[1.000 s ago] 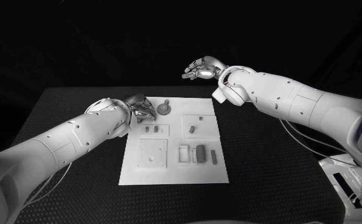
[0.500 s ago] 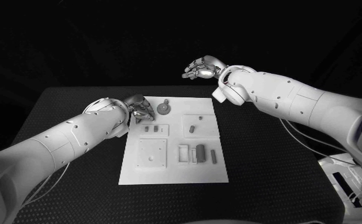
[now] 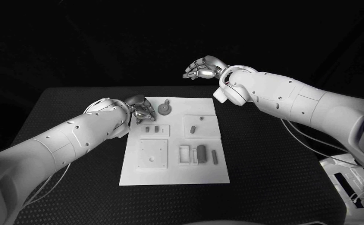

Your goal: Assemble the parts on the task board

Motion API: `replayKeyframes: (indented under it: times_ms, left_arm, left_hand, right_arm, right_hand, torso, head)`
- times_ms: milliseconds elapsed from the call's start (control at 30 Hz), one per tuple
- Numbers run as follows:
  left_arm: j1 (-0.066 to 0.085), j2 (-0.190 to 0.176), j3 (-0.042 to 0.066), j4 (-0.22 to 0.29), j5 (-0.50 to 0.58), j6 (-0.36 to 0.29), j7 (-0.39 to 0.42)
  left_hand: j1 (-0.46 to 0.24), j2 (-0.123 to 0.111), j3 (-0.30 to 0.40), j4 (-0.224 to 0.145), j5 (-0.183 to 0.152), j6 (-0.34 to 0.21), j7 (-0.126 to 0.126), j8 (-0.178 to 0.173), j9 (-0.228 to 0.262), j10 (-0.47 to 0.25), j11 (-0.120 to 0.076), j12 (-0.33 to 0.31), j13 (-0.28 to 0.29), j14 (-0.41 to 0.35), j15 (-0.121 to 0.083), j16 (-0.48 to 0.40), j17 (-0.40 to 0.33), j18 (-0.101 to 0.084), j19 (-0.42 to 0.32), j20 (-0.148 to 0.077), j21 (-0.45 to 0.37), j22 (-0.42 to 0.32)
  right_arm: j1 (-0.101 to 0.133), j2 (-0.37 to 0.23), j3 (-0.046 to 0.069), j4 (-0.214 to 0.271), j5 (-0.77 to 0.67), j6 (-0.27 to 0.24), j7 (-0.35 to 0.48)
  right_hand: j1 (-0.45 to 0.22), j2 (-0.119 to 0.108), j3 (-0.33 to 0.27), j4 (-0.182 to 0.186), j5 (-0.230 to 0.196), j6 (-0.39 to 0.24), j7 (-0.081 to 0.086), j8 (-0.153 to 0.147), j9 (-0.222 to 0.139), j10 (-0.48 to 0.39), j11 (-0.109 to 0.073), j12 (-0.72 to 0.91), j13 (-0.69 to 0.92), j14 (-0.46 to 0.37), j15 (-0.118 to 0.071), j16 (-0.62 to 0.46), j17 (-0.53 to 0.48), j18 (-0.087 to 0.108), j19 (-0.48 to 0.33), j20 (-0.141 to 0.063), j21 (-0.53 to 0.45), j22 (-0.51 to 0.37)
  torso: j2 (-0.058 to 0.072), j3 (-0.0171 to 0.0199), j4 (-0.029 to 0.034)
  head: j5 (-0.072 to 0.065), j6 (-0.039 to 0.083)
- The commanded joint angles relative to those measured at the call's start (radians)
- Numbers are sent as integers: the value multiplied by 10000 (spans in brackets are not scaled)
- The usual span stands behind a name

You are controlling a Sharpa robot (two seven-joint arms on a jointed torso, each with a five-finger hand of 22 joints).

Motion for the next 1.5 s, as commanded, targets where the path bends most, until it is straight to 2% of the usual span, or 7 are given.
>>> replayKeyframes:
  times_ms: [33, 467, 700, 800, 933, 1033, 1500]
  left_arm:
    - [-43, 43, -14, -17, -112, 100, -58]
    - [-109, 141, -34, -109, -125, 152, -95]
    - [-109, 169, -45, -170, -495, 275, -158]
    - [-109, 198, -72, -197, -604, 337, -177]
    - [-111, 207, -161, -220, -684, 265, -189]
    - [-119, 192, -170, -215, -684, 152, -188]
    - [-118, 115, -171, -188, -346, -77, -36]
  left_hand:
    - [8, 113, 53, -10, 54, -2, 52, 56, -5, 134, 28, 19, 850, 8, -60, -57, 17, 743, 21, -83, -34, 181]
    - [5, 115, 57, -10, 55, -5, 53, 56, -1, 135, 29, 8, 864, 10, -59, -64, 18, 742, 24, -82, -44, 180]
    - [13, 118, 64, -13, 56, -7, 52, 57, 2, 135, 29, 1, 872, 11, -59, -69, 19, 742, 26, -83, -50, 179]
    - [16, 117, 66, -14, 56, -7, 52, 57, 3, 135, 29, -2, 876, 11, -59, -71, 20, 742, 26, -83, -52, 179]
    - [17, 113, 67, -15, 56, -8, 51, 57, 4, 134, 29, -6, 879, 10, -59, -73, 21, 741, 26, -83, -55, 179]
    - [10, 103, 66, -11, 55, -23, 57, 50, 4, 120, 35, -22, 886, 2, -53, -81, 21, 737, 18, -78, -67, 177]
    - [-148, -2, -74, -3, 49, -478, 266, -189, -87, -151, 144, -259, 953, -127, 51, -128, 67, 731, -71, -7, -207, 178]
  right_arm:
    - [1, 16, 4, 6, -11, 29, 105]
    - [1, 28, 4, -2, -11, 30, 105]
    - [1, 36, 4, 0, -11, 35, 105]
    - [1, 43, 4, -2, -11, 44, 102]
    - [1, 52, 4, -6, -11, 36, 102]
    - [1, 45, 4, -3, -11, 44, 102]
    - [1, 26, 4, 9, -11, 39, 107]
  right_hand:
    - [74, 23, -60, -21, -17, -63, 578, 56, -10, 59, -9, -37, 12, -51, 8, 65, -12, -166, 65, 14, -39, 18]
    - [75, 22, -62, -20, -17, -64, 578, 58, -14, 63, -9, -44, 12, -52, 8, 69, -19, -167, 69, 13, -51, 28]
    - [75, 22, -62, -20, -17, -64, 579, 59, -16, 65, -9, -48, 12, -52, 7, 71, -23, -168, 72, 12, -58, 34]
    - [75, 23, -62, -19, -17, -64, 579, 60, -16, 66, -9, -49, 12, -52, 7, 72, -25, -168, 74, 12, -61, 36]
    - [76, 24, -62, -20, -17, -64, 579, 61, -17, 67, -8, -51, 12, -52, 7, 73, -27, -168, 75, 11, -65, 40]
    - [76, 24, -62, -20, -17, -64, 579, 62, -18, 68, -9, -52, 12, -53, 7, 74, -28, -168, 76, 11, -67, 42]
    - [78, 24, -63, -20, -17, -63, 580, 63, -21, 71, -8, -57, 13, -52, 7, 77, -33, -169, 81, 10, -77, 50]
  torso:
    - [6, 4, -6]
    - [5, 6, -6]
    - [5, 3, -3]
    - [4, 3, -4]
    - [4, 1, -6]
    - [3, -1, 1]
    - [0, -1, 3]
  head:
    - [-7, -3]
    - [-29, -13]
    - [-33, -10]
    - [-39, -21]
    - [-27, -14]
    - [-29, -10]
    - [-26, -24]
